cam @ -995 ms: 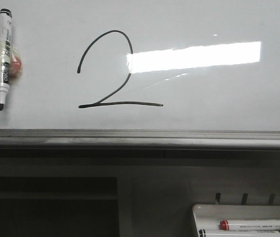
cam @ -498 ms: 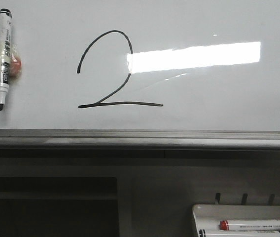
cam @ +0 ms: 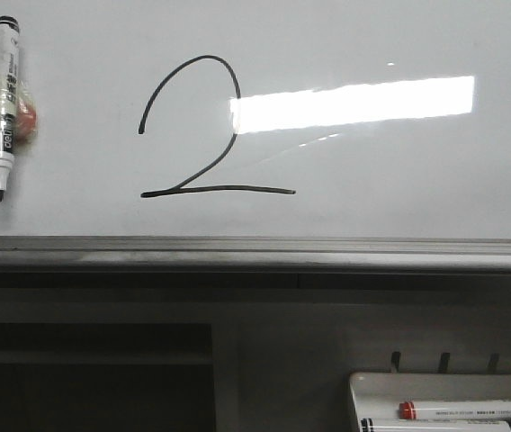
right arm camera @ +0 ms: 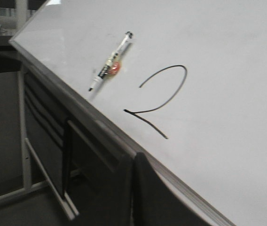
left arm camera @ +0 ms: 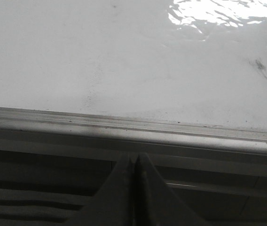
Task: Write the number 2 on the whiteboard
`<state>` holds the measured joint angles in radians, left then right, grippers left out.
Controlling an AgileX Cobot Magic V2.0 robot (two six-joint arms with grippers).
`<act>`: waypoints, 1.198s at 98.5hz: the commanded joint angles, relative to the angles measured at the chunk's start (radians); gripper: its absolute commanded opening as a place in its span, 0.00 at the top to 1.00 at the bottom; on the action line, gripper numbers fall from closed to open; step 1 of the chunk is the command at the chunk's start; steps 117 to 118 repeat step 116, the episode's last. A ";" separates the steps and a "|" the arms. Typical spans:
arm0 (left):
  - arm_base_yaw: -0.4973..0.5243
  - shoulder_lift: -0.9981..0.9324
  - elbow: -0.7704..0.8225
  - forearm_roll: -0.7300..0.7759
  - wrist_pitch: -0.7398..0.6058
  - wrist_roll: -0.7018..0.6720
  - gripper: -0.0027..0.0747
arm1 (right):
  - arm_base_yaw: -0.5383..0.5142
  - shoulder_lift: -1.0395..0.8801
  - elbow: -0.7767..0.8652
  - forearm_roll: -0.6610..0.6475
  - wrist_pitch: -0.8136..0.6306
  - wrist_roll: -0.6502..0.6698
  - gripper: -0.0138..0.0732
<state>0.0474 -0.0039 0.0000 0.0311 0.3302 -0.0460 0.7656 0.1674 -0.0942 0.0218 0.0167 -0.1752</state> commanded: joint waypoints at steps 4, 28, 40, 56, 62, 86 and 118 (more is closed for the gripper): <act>0.001 -0.026 0.011 -0.005 -0.060 0.001 0.99 | -0.169 0.009 -0.026 -0.071 -0.083 0.084 0.91; 0.001 -0.026 0.011 -0.005 -0.060 0.001 0.99 | -0.602 0.009 0.078 -0.002 -0.093 0.084 0.91; 0.001 -0.026 0.011 -0.005 -0.060 0.001 0.99 | -0.703 -0.015 0.130 0.018 -0.007 0.104 0.91; 0.001 -0.026 0.011 -0.005 -0.060 0.001 0.99 | -0.780 -0.143 0.133 0.016 0.196 0.104 0.91; 0.001 -0.026 0.011 -0.005 -0.060 0.001 0.99 | -0.790 -0.194 0.133 0.016 0.274 0.104 0.91; 0.001 -0.026 0.011 -0.005 -0.060 0.001 0.99 | -0.792 -0.196 0.133 0.016 0.281 0.104 0.91; 0.001 -0.026 0.011 -0.005 -0.060 0.001 0.99 | -0.792 -0.196 0.133 0.016 0.279 0.104 0.91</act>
